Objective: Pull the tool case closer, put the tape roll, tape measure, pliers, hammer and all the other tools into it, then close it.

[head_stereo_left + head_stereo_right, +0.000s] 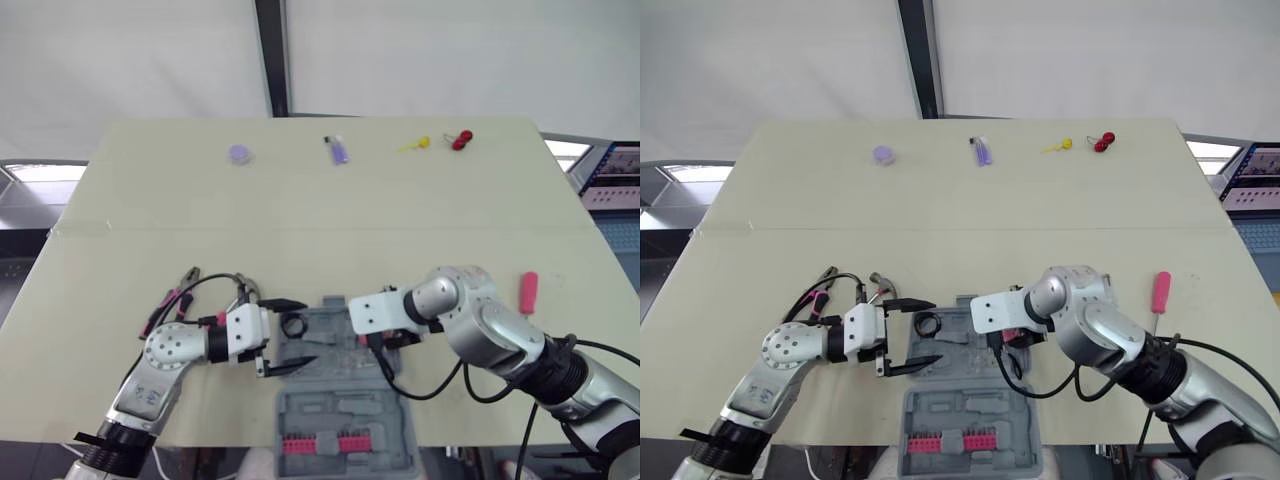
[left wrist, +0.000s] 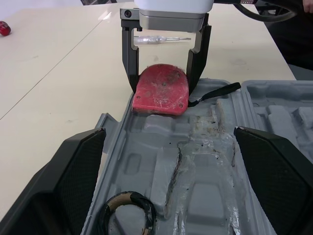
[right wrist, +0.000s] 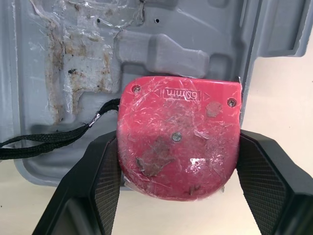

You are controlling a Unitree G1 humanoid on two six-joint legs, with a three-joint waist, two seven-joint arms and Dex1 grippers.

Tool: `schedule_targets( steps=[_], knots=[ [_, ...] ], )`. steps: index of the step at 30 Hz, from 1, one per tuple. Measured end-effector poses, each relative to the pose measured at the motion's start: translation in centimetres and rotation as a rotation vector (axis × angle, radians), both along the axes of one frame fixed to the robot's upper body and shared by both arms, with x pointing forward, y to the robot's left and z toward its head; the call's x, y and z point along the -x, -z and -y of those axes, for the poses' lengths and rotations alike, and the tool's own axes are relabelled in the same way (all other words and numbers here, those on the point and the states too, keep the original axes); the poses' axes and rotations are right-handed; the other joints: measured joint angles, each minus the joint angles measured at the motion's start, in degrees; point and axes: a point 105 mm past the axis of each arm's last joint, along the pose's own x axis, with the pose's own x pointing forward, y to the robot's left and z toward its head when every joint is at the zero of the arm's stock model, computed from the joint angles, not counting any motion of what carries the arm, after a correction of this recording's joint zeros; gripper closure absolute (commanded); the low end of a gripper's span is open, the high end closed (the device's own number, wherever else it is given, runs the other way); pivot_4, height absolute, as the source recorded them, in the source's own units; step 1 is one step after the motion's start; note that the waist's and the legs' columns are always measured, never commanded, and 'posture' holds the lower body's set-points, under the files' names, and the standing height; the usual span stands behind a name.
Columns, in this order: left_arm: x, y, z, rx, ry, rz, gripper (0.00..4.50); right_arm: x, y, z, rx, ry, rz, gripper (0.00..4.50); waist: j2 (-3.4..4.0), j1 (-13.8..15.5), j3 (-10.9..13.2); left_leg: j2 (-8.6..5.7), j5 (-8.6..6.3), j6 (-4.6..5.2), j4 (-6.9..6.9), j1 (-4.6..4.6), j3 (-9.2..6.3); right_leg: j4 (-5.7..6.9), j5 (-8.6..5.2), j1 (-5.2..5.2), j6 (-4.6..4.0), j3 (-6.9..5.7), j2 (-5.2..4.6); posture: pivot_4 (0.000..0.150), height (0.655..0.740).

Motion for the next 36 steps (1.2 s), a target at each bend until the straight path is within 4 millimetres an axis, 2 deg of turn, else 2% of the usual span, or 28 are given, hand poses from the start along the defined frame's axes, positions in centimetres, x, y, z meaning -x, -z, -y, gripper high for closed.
schedule_targets(
  steps=[36],
  knots=[
    [-0.37, -0.31, 0.56, 0.020, -0.002, -0.008, 0.00, -0.09, 0.23, -0.06, -0.003, -0.001, 0.020, 1.62, 0.00, 0.0, 0.0, 0.00, 0.00, 0.00, 0.00, 0.00, 0.00, 0.00, 0.00, 0.00, 0.00, 0.00, 0.00, 0.150, 0.7400]
  ],
)
